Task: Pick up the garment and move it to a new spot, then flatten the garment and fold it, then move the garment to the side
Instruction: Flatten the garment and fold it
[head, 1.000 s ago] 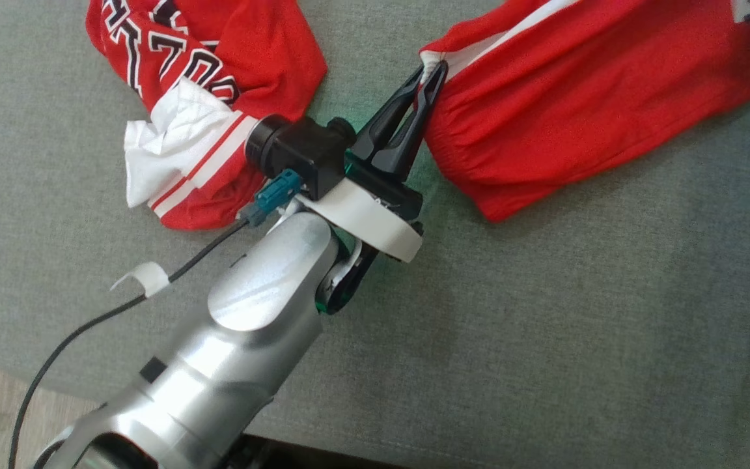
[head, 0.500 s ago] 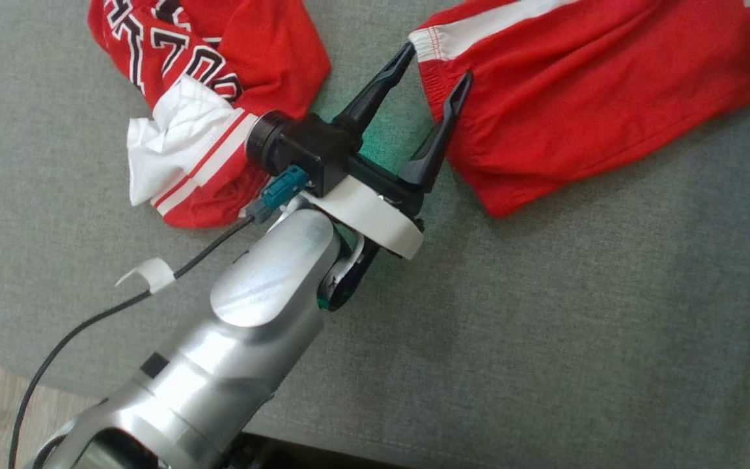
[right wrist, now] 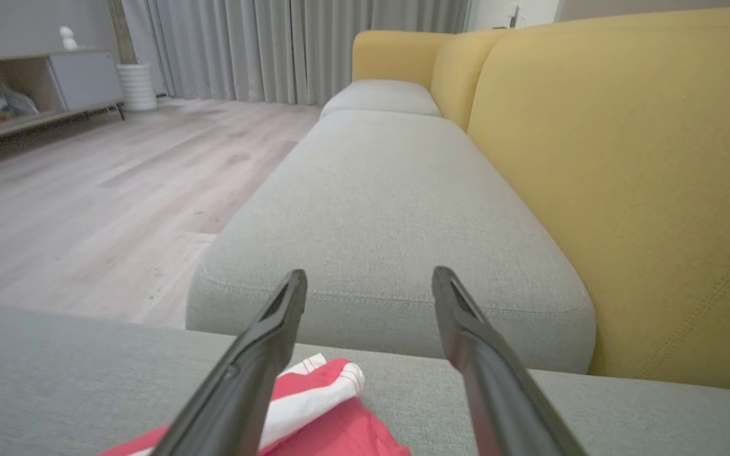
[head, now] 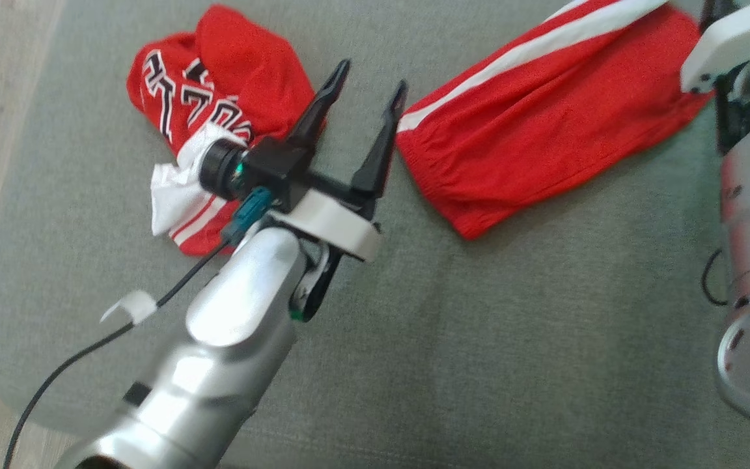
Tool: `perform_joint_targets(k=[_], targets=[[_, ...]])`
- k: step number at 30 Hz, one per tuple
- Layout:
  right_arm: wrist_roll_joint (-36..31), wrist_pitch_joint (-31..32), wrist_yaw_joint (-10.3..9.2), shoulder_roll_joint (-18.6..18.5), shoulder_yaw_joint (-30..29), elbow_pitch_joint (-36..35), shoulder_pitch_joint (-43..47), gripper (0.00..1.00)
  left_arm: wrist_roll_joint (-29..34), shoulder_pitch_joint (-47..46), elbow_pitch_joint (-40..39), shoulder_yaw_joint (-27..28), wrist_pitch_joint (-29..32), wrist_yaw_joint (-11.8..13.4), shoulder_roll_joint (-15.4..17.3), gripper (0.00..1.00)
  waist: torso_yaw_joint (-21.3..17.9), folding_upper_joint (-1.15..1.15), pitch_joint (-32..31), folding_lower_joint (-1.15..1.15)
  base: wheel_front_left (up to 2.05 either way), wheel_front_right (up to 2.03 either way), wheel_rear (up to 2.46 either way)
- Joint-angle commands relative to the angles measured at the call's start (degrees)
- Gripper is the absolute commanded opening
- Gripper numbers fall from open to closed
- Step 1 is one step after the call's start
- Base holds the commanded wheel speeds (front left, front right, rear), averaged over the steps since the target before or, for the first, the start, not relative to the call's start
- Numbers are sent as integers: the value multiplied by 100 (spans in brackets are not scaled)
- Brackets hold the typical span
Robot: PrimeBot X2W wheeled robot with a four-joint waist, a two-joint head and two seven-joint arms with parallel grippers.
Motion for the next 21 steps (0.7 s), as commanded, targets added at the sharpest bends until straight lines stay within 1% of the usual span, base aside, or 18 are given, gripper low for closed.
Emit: perform_joint_targets(k=[1,3,5,6,8,10,13,15,16,18,21], targets=[[280,-170,39,164,187,-24,-60,100,128,68,-186,344,-29,68,181,100,-182,0,-466,1,0,0,0],[594,-230,39,202,421,77,65,100,269,222,-251,515,-29,132,283,100,-234,0,-654,1,0,0,0],[1112,-239,39,233,759,-142,240,100,361,407,-309,694,-29,182,387,100,-275,0,-815,1,0,0,0],[1406,-241,39,240,1002,-309,410,100,414,505,-346,769,-29,194,447,100,-290,0,-896,1,0,0,0],[2213,-242,39,246,1631,-650,845,100,528,716,-423,900,-29,215,589,100,-315,0,-1044,1,0,0,0],[2910,-243,39,247,2265,-1170,1439,100,635,947,-507,1026,-29,241,745,100,-357,0,-1193,1,0,0,0],[3703,-243,39,248,2865,-1969,2414,100,737,1359,-691,1209,-29,288,922,100,-432,0,-1399,1,0,0,0],[3991,-243,39,244,3136,-2400,3019,100,804,1664,-864,1305,-29,310,1011,100,-476,0,-1514,1,0,0,0],[3991,-243,39,244,3136,-2400,3019,100,804,1664,-864,1305,-29,310,1011,100,-476,0,-1514,1,0,0,0],[4191,-244,39,205,3293,-2780,3567,100,858,2002,-1040,1420,-29,383,1067,100,-515,0,-1613,1,0,0,0],[4337,-244,39,155,3454,-3316,4271,100,871,2549,-1296,1618,-29,518,1038,100,-569,0,-1722,1,0,0,0]])
